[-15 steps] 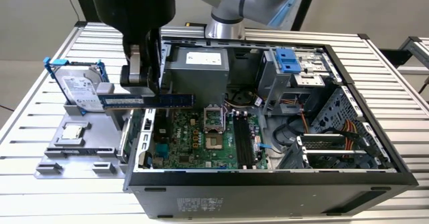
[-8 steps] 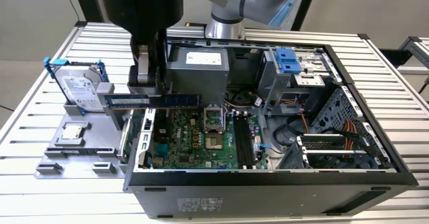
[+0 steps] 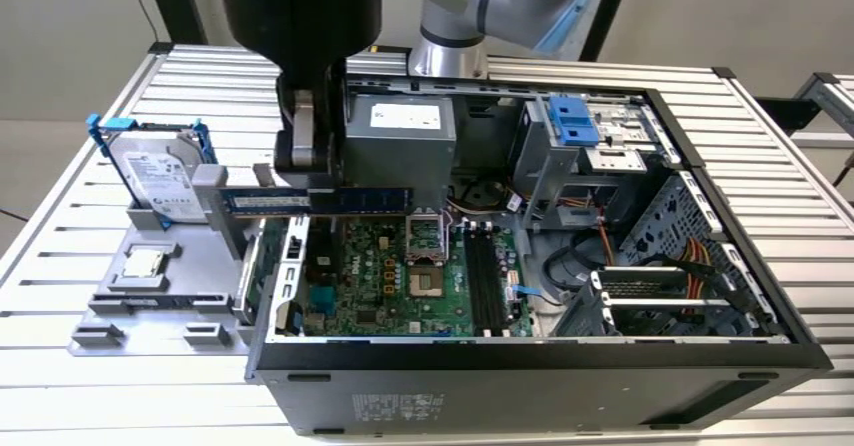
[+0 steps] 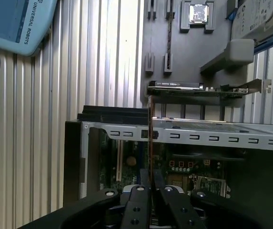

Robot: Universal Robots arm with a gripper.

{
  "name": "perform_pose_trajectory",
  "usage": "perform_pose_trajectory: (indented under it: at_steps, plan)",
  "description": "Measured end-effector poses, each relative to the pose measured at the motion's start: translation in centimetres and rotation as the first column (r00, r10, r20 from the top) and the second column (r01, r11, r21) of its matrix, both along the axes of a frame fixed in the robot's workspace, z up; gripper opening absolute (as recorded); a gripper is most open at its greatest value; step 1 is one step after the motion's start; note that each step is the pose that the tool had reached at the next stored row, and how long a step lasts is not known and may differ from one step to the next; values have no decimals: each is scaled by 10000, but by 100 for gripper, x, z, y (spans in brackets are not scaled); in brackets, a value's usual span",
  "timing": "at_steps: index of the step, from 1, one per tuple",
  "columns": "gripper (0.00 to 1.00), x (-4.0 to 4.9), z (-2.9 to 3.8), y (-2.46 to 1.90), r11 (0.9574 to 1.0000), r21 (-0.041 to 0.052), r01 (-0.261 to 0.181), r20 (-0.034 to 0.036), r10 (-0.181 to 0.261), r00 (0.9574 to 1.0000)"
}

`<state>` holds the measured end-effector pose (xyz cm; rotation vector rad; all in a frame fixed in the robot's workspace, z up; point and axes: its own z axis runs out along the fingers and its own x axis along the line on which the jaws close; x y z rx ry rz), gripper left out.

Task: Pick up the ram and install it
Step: 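Pick up the ram and move it above insertion slot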

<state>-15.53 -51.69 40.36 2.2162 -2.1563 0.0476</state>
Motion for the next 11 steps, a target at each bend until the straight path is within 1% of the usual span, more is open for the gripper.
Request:
perform_pose_trajectory:
  at_steps: [11]
  plan:
    - [0,106,0,0,10000,1,0,0,0,10000]
